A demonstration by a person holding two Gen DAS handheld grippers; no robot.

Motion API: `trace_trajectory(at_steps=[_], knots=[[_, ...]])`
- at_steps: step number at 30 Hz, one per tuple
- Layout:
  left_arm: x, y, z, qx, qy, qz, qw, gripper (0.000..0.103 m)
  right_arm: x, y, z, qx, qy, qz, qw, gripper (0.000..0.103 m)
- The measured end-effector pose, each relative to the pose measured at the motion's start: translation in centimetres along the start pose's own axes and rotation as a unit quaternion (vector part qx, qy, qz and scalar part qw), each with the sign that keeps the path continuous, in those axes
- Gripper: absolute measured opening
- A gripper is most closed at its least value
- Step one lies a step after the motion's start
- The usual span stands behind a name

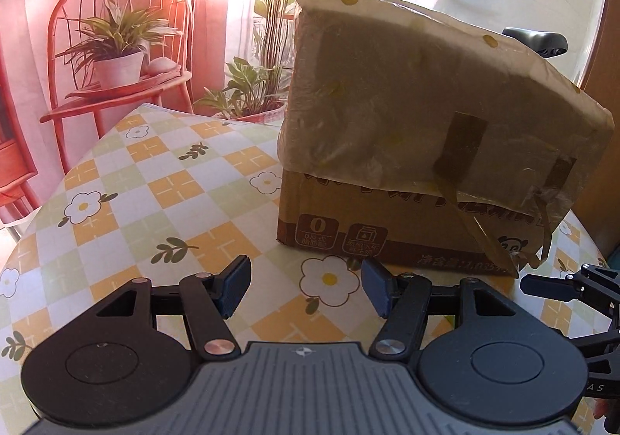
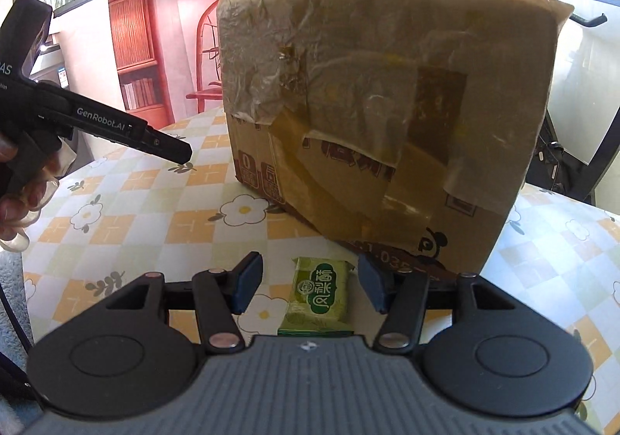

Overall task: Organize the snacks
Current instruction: 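Move both tools back toward the green packet on the table, then grasp the green packet with the left tool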

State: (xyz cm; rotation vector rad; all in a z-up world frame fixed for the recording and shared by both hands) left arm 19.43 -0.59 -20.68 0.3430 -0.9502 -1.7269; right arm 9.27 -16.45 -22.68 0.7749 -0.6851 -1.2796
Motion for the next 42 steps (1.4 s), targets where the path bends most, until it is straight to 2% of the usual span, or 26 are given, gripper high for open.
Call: trace_trajectory(at_steps=[23,32,36,42], knots=[[2.2,-1.7,-1.6,-0.023,-0.033,-0.029,0.9987,0.066,1.3,-2.7,-0.5,-0.034,-0.014,-0.004,0.999,0.06],[3.2,-2.7,-2.0,-0.04,-0.057,-0.031,0.9971,0.066,0.2,-2.9,-1.1,-0.037,0.001,0.021,0.999,0.061],[3.7,-3.0,-2.5,-0.045,-0.066,-0.03,0.9964,0.066,-0.4,-2.7,-1.6,-0.037,0.006,0.03,0.999,0.065],[4.4,-3.2,-3.3,-0.055,-0.083,-0.028,0.9946,0.066,-0.9,-2.8,-3.1,-0.063,0.01,0.029,0.998,0.067]])
Point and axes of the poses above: each gripper's, at about its wrist camera, not at the fingertips, and z roughly against the way its jaws point, x to its right, y to its top, the point moved 3 cm from there along -z, roughly the way its jaws point, and after that the axes turned 11 degrees about -y, right-handed, at the moved point
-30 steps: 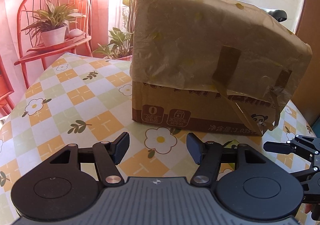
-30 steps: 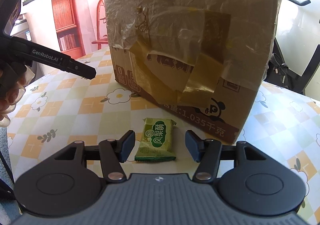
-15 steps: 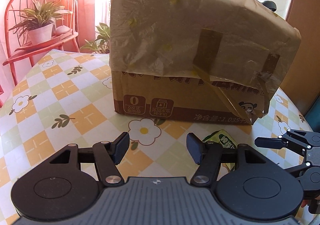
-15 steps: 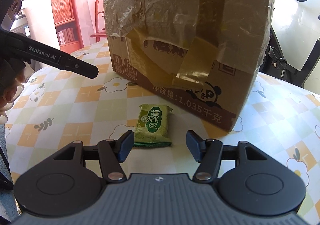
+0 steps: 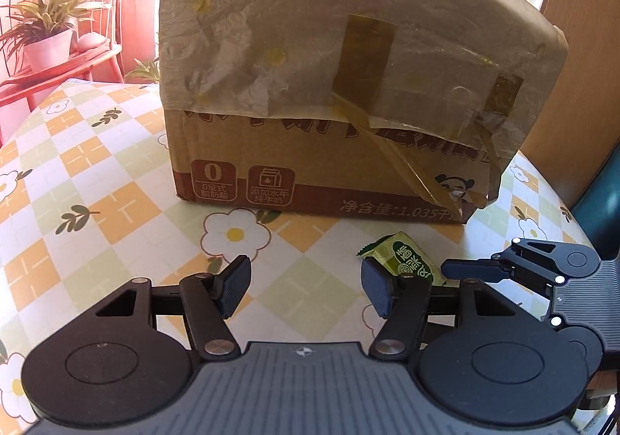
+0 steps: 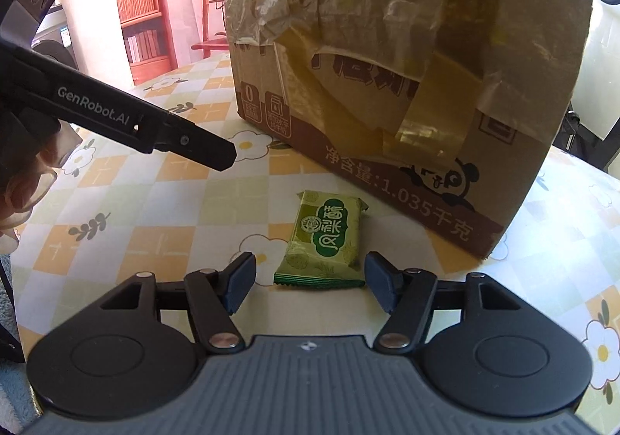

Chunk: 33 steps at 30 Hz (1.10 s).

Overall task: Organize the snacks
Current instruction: 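Grasp the green packet with the left tool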

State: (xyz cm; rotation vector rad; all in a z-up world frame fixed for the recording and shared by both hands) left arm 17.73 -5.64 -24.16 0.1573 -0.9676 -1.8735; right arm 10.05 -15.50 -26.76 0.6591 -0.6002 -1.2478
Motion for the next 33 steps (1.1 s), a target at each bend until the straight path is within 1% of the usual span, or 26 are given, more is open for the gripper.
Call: trace_trajectory(at_steps=[4,6,7,8,13,16,19,22,24,25,26,28,30,33], knots=[[0.3,-0.2,-0.3,-0.009,-0.014,0.001,0.9999,0.066,-1.3,0.2,-0.1,-0.002,0.023,0.005,1.0,0.066],[0.5,-0.3,-0.6,-0.015,-0.024,0.002,0.9996,0.063,-1.8,0.2,0.0,0.001,0.032,0.015,0.999,0.065],[0.6,-0.3,-0.8,-0.019,-0.03,0.004,0.9993,0.057,-2.0,0.3,0.0,0.005,0.031,0.025,0.999,0.065],[0.6,-0.4,-1.2,-0.024,-0.039,0.009,0.9989,0.055,-2.0,0.3,0.0,0.007,0.029,0.031,0.999,0.065],[1.4,-0.1,-3.1,-0.041,-0.072,0.012,0.9965,0.054,-0.8,0.3,-0.5,0.001,0.014,0.029,0.999,0.063],[1.9,-0.1,-4.8,-0.06,-0.094,0.017,0.9936,0.052,-0.6,0.4,-0.9,0.002,0.021,0.034,0.999,0.061],[1.8,0.0,-6.1,-0.062,-0.095,0.033,0.993,0.051,-0.6,0.5,-1.3,0.002,0.031,0.039,0.999,0.061],[1.5,0.0,-6.9,-0.057,-0.094,0.048,0.9927,0.046,-0.6,0.6,-1.7,0.007,0.035,0.034,0.999,0.06],[1.5,-0.1,-7.2,-0.055,-0.1,0.049,0.9922,0.045,-0.8,0.8,-2.0,0.01,0.035,0.039,0.999,0.057],[1.6,-0.1,-7.4,-0.057,-0.107,0.05,0.9914,0.039,-0.9,0.9,-2.0,0.012,0.035,0.041,0.998,0.056],[1.6,-0.2,-7.6,-0.059,-0.118,0.051,0.9899,0.037,-1.1,0.9,-2.2,0.013,0.036,0.041,0.998,0.056],[1.7,-0.4,-7.6,-0.058,-0.118,0.046,0.9902,0.037,-1.2,1.0,-2.1,0.011,0.035,0.036,0.999,0.054],[1.4,-0.6,-7.4,-0.057,-0.12,0.052,0.9897,0.037,-1.5,0.9,-1.9,0.014,0.036,0.039,0.998,0.052],[1.7,-0.7,-6.7,-0.055,-0.114,0.05,0.9907,0.036,-1.9,1.0,-1.4,0.025,0.032,0.043,0.998,0.045]])
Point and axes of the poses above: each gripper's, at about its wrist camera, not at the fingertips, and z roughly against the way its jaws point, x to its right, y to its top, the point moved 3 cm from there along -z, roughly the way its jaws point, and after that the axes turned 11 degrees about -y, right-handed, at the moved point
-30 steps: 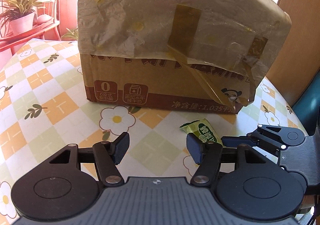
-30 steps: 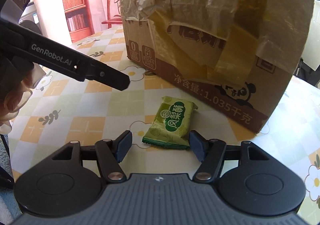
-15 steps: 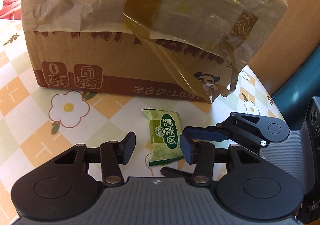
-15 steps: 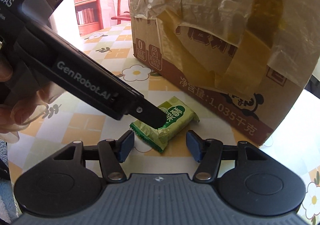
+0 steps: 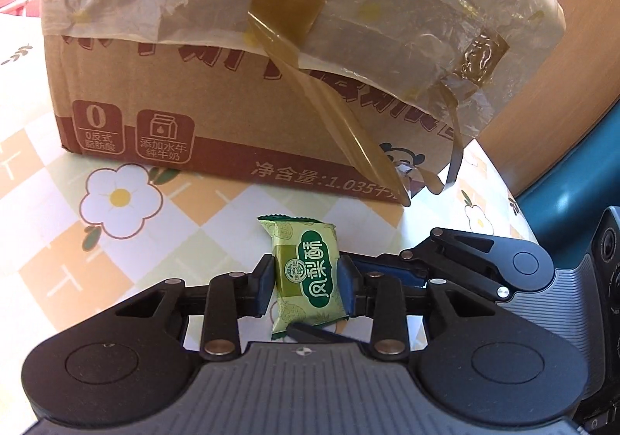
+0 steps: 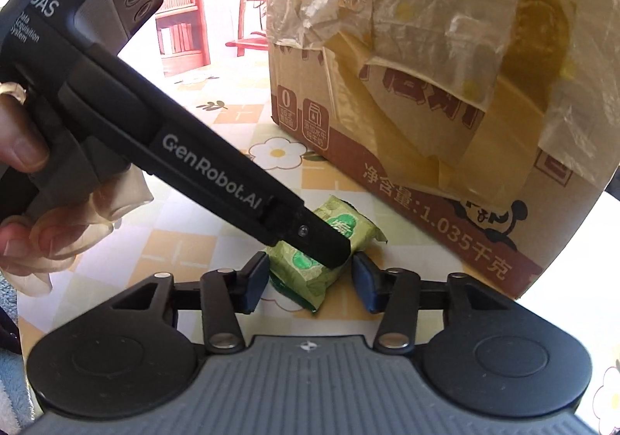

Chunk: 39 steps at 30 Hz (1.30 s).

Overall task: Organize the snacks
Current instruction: 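Grasp the green packet with the left tool, then carry the green packet over the paper bag and open the left tool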

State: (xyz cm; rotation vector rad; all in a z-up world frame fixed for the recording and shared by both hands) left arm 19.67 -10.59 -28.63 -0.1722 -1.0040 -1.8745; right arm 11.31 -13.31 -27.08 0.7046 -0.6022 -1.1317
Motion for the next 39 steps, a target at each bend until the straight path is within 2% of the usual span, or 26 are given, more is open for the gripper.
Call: trace_trajectory(at_steps=[4,10,22,29,35,39], knots=[[0.7,0.1,1.7,0.018,0.009,-0.011,0.9997,0.036,-0.2,1.2,0.7,0.021,-0.004,0.001,1.0,0.044],[1.4,0.7,5.3,0.068,0.02,-0.015,0.9974,0.035,-1.4,3.6,2.5,0.058,-0.007,0.019,0.998,0.044],[4.2,4.1,12.7,0.155,0.031,-0.051,0.9861,0.035,-3.1,10.5,7.0,0.152,-0.017,0.043,0.987,0.044],[6.1,9.1,15.3,0.192,0.023,-0.069,0.9787,0.035,-1.4,15.6,8.7,0.195,-0.04,0.044,0.979,0.044],[8.0,14.8,15.4,0.207,0.019,-0.096,0.9735,0.035,2.1,19.3,9.6,0.222,-0.062,0.038,0.972,0.044],[8.2,18.3,13.7,0.2,0.023,-0.105,0.9738,0.035,4.8,21.3,8.7,0.224,-0.072,0.035,0.971,0.044]])
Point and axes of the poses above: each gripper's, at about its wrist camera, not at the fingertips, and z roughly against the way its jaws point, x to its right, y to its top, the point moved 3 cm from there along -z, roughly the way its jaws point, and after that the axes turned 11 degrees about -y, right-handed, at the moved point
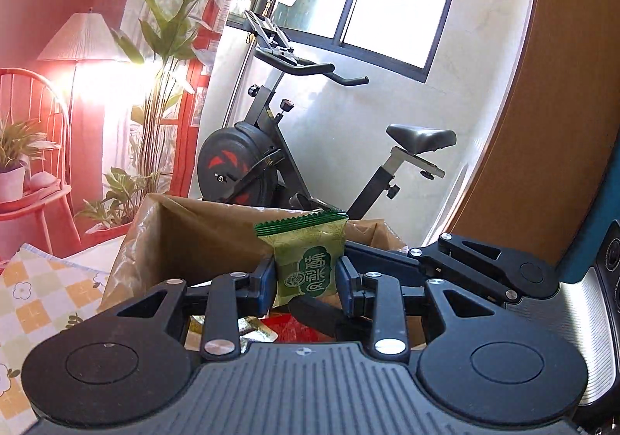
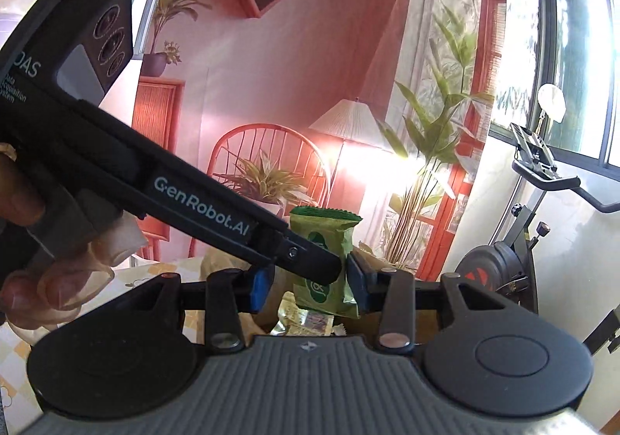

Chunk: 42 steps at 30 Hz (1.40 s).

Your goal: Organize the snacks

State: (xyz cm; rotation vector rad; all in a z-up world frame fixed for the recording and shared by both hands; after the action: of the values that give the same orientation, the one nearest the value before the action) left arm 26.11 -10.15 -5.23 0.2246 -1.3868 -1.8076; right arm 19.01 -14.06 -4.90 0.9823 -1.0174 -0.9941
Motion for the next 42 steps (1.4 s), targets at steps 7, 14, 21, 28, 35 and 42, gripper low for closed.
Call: trace_trajectory(at_steps=[7,14,21,28,35,42], knots=[[-0.8,1.2,-4.8,-0.033,0.015,-0.01,0.9993,0.035,3.1,-0.7,-4.3,-0.042,-0.025,-0.019,0.999,0.044],[-2.0,-0.1,-6.7,-0.064,0.032,-0.001,0.9975,0.036,3.9,-2.4,-5.7,-0.087,-0.025,-0.027,0.996,0.051],[-2.5,0.7,-4.3,-0.049,0.068,-0.022,0.9962,0.081,4.8,-1.6,-4.2,-0.107,-0.054,-0.054,0.991,0.093],[-1.6,1.1,-1.0,-0.028,0.099,-0.055,0.9931,0.088,5.4,-0.8,-1.4,-0.112,-0.094,-0.098,0.984,0.099],[0.7,1.2,3.4,-0.005,0.135,-0.1,0.9858,0.089,5.6,0.4,2.1,-0.111,-0.136,-0.138,0.975,0.101],[3.2,1.2,7.9,0.009,0.169,-0.11,0.9795,0.09,4.3,2.4,6.4,-0.088,-0.167,-0.172,0.967,0.102]])
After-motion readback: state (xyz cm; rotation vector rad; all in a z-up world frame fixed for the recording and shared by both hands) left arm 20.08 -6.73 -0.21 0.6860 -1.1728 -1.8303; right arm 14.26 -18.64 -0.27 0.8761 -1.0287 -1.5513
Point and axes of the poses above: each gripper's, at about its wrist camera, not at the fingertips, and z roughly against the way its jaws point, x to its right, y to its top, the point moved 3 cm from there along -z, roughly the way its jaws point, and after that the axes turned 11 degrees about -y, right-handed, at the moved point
